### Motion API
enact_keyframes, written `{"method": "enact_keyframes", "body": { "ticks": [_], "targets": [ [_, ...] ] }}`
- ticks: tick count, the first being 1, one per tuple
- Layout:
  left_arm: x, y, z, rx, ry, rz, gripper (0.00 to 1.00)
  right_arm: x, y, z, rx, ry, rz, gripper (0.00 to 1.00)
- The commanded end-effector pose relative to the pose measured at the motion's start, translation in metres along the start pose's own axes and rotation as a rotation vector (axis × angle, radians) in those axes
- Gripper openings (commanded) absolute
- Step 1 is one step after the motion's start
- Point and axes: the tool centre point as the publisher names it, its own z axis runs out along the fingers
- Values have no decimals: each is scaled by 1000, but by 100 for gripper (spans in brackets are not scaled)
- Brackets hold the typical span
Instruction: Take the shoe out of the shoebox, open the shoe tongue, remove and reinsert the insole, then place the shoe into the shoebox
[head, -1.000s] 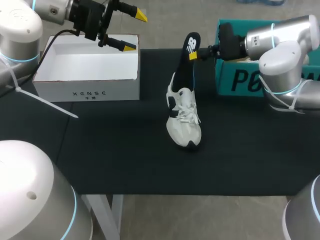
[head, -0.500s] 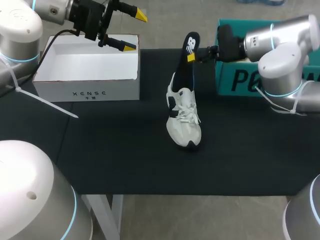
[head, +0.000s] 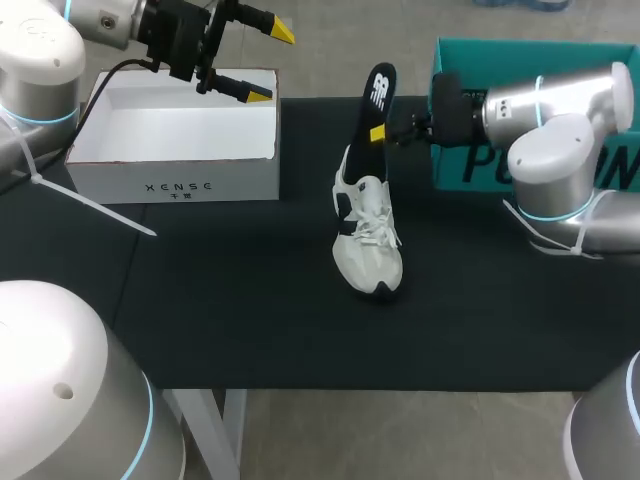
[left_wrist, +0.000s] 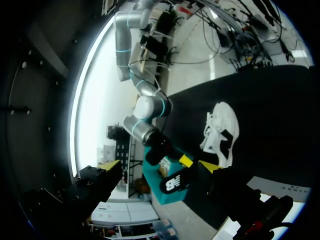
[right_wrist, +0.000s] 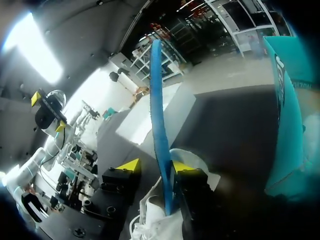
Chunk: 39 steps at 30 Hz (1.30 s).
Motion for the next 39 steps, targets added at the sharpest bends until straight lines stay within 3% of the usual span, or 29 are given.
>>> {"method": "enact_keyframes", "body": {
  "ticks": [1,11,29,36,39],
  "targets": [
    [-1,0,-1,2,5,1,100,1,-11,6,-19,-3,12,36],
    [-1,0,-1,2,5,1,100,7,-28,11,-34,-2,52,35],
    [-1,0,-1,2,5,1,100,-1,-36,10,-25,-12,91,27],
    [-1,0,-1,2,5,1,100,-1,-34,6,-16,-19,96,2],
    [-1,0,-1,2,5,1,100,-2,-32,2,-7,-22,97,0]
  ]
}}
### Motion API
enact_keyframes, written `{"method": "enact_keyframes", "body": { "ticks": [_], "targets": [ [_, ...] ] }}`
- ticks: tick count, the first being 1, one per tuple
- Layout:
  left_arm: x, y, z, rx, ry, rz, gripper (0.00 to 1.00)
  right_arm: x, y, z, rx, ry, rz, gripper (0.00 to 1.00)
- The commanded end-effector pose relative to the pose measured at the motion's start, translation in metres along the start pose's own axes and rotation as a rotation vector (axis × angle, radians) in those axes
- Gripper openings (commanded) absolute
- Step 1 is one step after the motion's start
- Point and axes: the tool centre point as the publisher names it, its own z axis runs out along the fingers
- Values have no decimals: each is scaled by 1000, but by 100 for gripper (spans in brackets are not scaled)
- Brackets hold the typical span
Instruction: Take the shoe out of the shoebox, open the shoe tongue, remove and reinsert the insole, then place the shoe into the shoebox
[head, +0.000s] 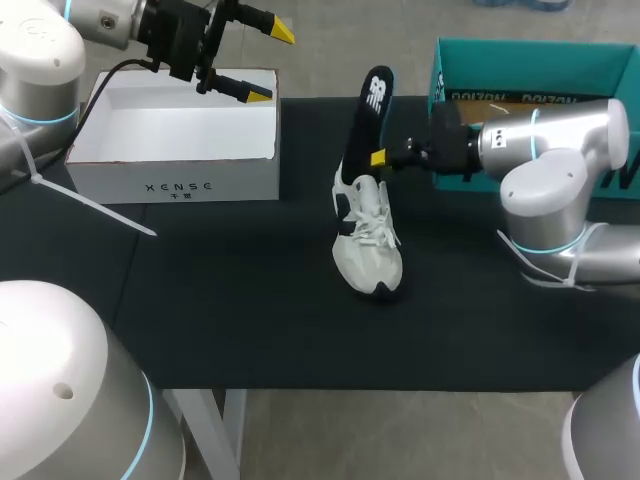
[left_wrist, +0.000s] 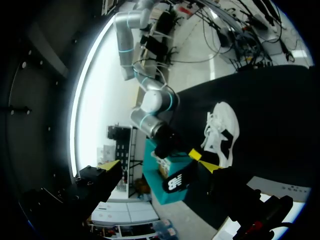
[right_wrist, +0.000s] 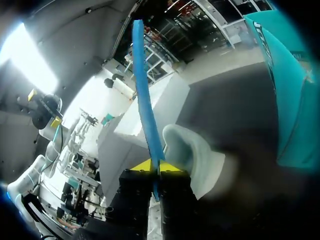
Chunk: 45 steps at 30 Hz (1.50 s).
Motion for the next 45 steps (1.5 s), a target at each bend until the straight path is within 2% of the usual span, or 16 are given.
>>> {"method": "enact_keyframes", "body": {
  "ticks": [1,9,19,25,35,40,45],
  "targets": [
    [-1,0,-1,2,5,1,100,3,4,-4,20,-10,2,0],
    [-1,0,-1,2,5,1,100,3,3,-6,74,-2,34,0],
    [-1,0,-1,2,5,1,100,9,3,-13,100,-1,51,0],
    [-1,0,-1,2,5,1,100,3,-1,-4,158,18,82,0],
    [-1,0,-1,2,5,1,100,-7,-15,10,234,48,132,0],
    [-1,0,-1,2,5,1,100,2,-27,13,257,45,163,0],
    [-1,0,-1,2,5,1,100,7,-38,7,259,38,187,0]
  ]
}}
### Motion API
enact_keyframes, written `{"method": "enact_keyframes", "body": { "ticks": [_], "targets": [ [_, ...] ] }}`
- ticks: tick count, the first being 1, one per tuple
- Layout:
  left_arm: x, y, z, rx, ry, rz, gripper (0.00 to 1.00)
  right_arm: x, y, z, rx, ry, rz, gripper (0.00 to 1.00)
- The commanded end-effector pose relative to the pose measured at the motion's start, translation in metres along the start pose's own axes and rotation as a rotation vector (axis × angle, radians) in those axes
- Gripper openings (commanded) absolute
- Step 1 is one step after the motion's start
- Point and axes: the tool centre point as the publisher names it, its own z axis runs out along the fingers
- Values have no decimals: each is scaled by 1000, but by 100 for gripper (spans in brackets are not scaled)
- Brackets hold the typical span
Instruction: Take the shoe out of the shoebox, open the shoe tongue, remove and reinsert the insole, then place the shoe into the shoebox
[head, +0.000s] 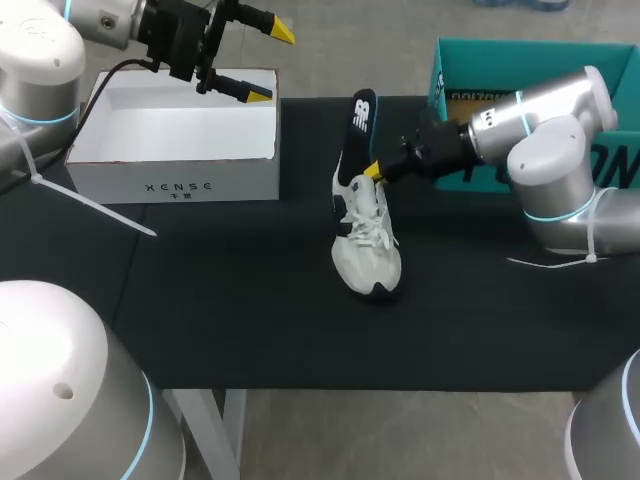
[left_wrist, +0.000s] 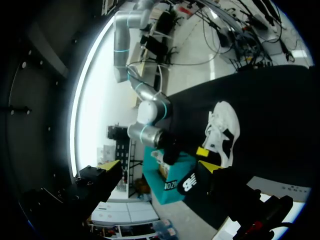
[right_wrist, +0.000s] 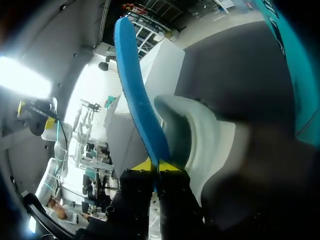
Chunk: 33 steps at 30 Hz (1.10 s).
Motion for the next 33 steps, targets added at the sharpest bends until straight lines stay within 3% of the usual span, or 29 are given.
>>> {"method": "enact_keyframes", "body": {
  "ticks": [1,8,12,14,16,17,26,33],
  "targets": [
    [-1,0,-1,2,5,1,100,5,-12,-2,-9,-10,9,0],
    [-1,0,-1,2,5,1,100,9,-24,-2,-6,-21,28,0],
    [-1,0,-1,2,5,1,100,9,-21,-6,-24,-29,20,1],
    [-1,0,-1,2,5,1,100,7,-17,-9,-22,-35,13,10],
    [-1,0,-1,2,5,1,100,7,-13,-10,-22,-37,8,28],
    [-1,0,-1,2,5,1,100,7,-11,-11,-21,-41,1,29],
    [-1,0,-1,2,5,1,100,2,0,-19,-20,-55,-14,32],
    [-1,0,-1,2,5,1,100,-1,7,-24,-14,-61,-21,28]
  ]
}}
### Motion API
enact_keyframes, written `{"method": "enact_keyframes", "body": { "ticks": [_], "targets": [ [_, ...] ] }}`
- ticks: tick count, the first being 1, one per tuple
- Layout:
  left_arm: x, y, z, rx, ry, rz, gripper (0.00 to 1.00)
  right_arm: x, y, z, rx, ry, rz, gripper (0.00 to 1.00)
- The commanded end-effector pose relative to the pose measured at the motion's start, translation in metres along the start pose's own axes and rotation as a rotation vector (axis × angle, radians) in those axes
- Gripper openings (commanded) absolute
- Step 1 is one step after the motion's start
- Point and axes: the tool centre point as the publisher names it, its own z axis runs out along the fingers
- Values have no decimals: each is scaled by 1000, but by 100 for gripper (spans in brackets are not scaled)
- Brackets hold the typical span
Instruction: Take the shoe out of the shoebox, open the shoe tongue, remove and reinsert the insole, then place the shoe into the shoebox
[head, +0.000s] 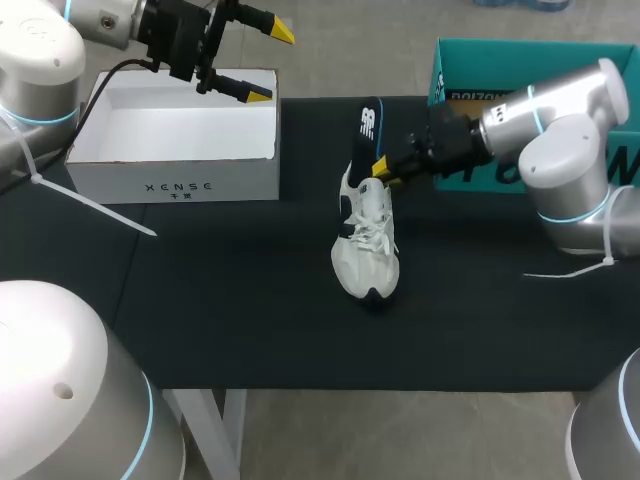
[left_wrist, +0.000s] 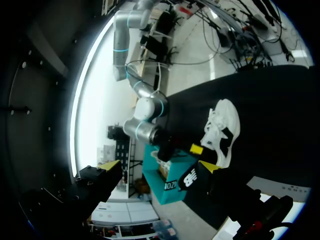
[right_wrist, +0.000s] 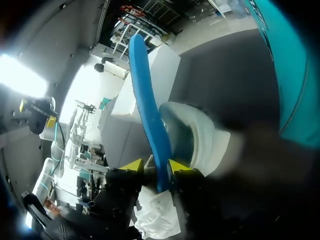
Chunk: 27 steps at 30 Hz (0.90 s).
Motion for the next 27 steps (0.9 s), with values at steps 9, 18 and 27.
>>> {"method": "enact_keyframes", "body": {
  "ticks": [9,18,27],
  "targets": [
    [-1,0,-1,2,5,1,100,-1,15,-4,16,-6,-25,31],
    [-1,0,-1,2,5,1,100,-1,21,0,24,-4,-35,31],
    [-1,0,-1,2,5,1,100,-1,19,8,27,-1,-31,30]
  ]
}}
